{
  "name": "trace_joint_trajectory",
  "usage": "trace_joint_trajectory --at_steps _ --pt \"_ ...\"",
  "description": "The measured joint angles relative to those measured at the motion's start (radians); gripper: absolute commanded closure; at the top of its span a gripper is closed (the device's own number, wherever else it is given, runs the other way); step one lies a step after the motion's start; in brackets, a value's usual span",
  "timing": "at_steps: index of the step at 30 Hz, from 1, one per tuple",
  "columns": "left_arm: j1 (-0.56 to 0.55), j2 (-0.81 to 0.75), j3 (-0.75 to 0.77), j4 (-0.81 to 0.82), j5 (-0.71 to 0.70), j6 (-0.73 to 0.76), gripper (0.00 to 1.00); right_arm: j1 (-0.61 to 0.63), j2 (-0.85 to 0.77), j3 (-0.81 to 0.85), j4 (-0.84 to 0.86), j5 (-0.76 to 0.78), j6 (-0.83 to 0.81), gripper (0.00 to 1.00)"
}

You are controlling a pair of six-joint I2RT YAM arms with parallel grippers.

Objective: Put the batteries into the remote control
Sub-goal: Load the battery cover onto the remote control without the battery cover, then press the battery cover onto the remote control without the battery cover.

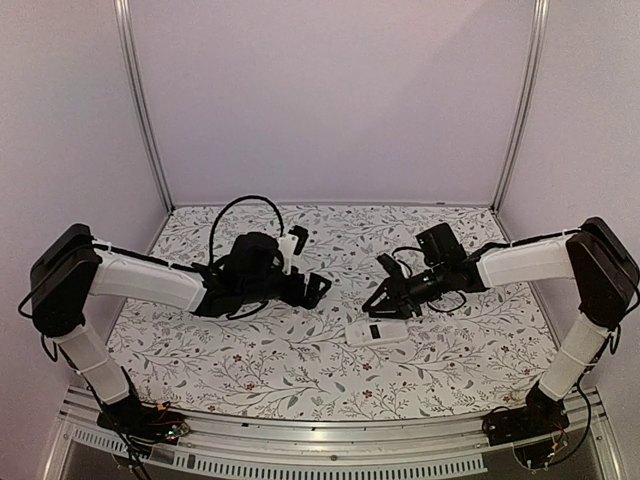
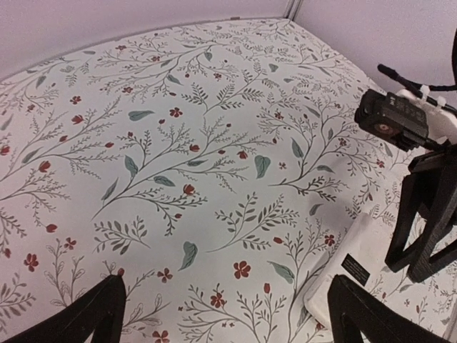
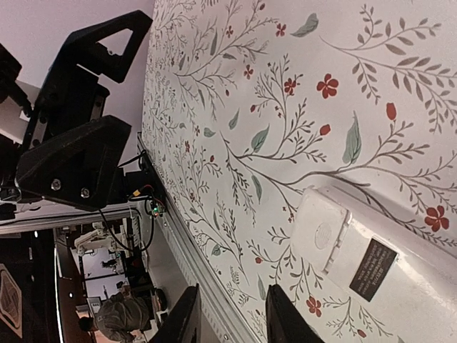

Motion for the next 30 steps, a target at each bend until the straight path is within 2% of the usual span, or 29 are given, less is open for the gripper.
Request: trace_joint_trajectory --at_steps 2,6,13,18,30 --pt "0.000 -0.014 -0.001 -0.003 0.006 -0.028 0.00 -0.027 -0.032 -0.002 -0.018 0.002 -0.008 0.64" --pt "-0.010 -0.016 0.010 -0.041 0.031 -0.085 0.22 -0.103 -0.097 -0.008 -0.112 0.039 -0.072 0.62" --pt "-0.085 0.047 0.071 -0.116 0.024 -0.219 0.35 -0.182 -0.135 -0.046 -0.289 0.129 -0.206 0.63" --pt "-0.147 0.111 0.088 -0.133 0.027 -0.326 0.40 -0.201 -0.133 -0.073 -0.373 0.177 -0.263 0.63" --pt "-0.188 0.199 0.146 -0.160 0.031 -0.451 0.53 -0.201 -0.072 -0.096 -0.375 0.191 -0.284 0.63"
